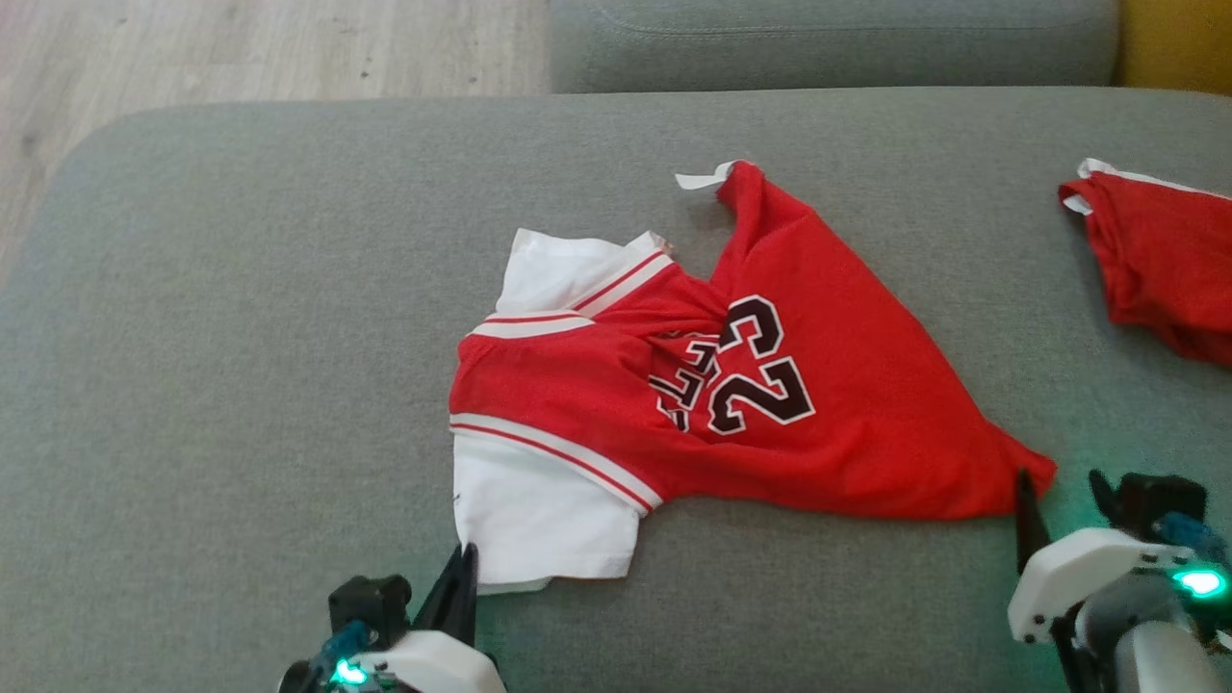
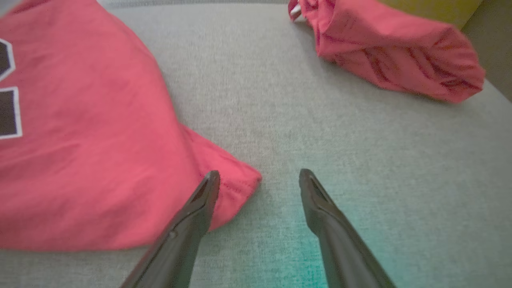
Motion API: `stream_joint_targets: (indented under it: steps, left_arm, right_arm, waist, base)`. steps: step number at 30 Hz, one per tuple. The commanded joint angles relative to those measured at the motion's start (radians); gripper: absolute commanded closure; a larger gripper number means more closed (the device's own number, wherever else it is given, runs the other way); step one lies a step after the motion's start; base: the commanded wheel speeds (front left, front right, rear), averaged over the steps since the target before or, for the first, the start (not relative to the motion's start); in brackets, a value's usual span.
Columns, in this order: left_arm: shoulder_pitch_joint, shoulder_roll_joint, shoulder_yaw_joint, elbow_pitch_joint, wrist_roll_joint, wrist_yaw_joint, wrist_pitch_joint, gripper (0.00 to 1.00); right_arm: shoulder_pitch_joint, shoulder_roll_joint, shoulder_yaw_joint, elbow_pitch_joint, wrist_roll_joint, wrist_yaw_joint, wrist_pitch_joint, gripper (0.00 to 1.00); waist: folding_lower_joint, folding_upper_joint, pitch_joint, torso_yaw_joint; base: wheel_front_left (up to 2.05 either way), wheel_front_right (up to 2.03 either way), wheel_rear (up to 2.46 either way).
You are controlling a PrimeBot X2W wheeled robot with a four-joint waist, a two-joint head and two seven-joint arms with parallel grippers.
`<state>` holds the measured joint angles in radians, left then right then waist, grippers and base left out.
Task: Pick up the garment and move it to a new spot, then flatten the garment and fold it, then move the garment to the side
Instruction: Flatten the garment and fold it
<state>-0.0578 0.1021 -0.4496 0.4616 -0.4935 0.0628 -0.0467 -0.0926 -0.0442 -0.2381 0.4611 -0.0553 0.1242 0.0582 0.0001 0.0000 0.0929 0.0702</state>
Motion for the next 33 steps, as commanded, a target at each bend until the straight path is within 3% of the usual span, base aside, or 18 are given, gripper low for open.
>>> stream_joint_targets:
  steps: [1, 8, 9, 11, 12, 13, 14, 24, 30, 33]
  left_arm:
    - [-0.017, 0.009, 0.030, -0.041, 0.002, 0.010, -0.016, 1.00]
    - [0.001, 0.019, 0.040, -0.087, -0.002, 0.027, -0.031, 1.00]
    - [0.003, 0.021, 0.042, -0.093, -0.003, 0.028, -0.033, 1.00]
    - [0.007, 0.025, 0.046, -0.105, -0.006, 0.030, -0.037, 1.00]
    - [0.009, 0.027, 0.049, -0.110, -0.009, 0.031, -0.040, 1.00]
    - [0.009, 0.028, 0.051, -0.116, -0.011, 0.031, -0.042, 1.00]
    - [0.010, 0.029, 0.053, -0.123, -0.014, 0.030, -0.044, 1.00]
    - [-0.020, 0.044, 0.103, -0.263, -0.082, -0.007, -0.057, 1.00]
    - [-0.079, 0.088, 0.141, -0.437, -0.108, -0.017, -0.016, 1.00]
    - [-0.146, 0.124, 0.172, -0.562, -0.114, -0.019, 0.018, 1.00]
  right_arm:
    - [-0.046, -0.006, 0.020, -0.002, -0.010, 0.007, 0.008, 0.00]
    - [-0.081, -0.006, 0.048, 0.097, 0.009, 0.007, 0.031, 0.00]
    - [-0.088, -0.006, 0.060, 0.110, 0.019, 0.007, 0.034, 0.10]
    - [-0.101, -0.006, 0.083, 0.133, 0.041, 0.007, 0.039, 0.56]
    - [-0.107, -0.007, 0.094, 0.143, 0.050, 0.007, 0.043, 0.70]
    - [-0.114, -0.009, 0.102, 0.150, 0.059, 0.007, 0.044, 0.90]
    - [-0.120, -0.012, 0.109, 0.156, 0.068, 0.007, 0.045, 1.00]
    - [-0.156, -0.032, 0.200, 0.084, 0.257, 0.007, 0.031, 1.00]
    - [-0.153, -0.058, 0.232, -0.094, 0.394, 0.007, 0.065, 1.00]
    - [-0.159, -0.085, 0.231, -0.249, 0.455, 0.007, 0.100, 1.00]
  waist:
    - [-0.0001, 0.0000, 0.003, 0.010]
    - [-0.0001, 0.0000, 0.003, 0.023]
    - [-0.0001, 0.0000, 0.003, 0.024]
    - [-0.0001, 0.0000, 0.001, 0.023]
    - [-0.0001, 0.0000, 0.000, 0.022]
    - [-0.0001, 0.0000, -0.002, 0.022]
    - [-0.0001, 0.0000, -0.003, 0.021]
    - [-0.0001, 0.0000, -0.067, -0.005]
    - [-0.0001, 0.0000, -0.121, -0.022]
    - [-0.0001, 0.0000, -0.148, -0.031]
  base:
    - [0.00, 0.00, 0.00]
    - [0.00, 0.00, 0.00]
    - [0.00, 0.00, 0.00]
    - [0.00, 0.00, 0.00]
    - [0.00, 0.00, 0.00]
    - [0.00, 0.00, 0.00]
    - [0.00, 0.00, 0.00]
    - [0.00, 0.00, 0.00]
    - [0.00, 0.00, 0.00]
    - [0.00, 0.00, 0.00]
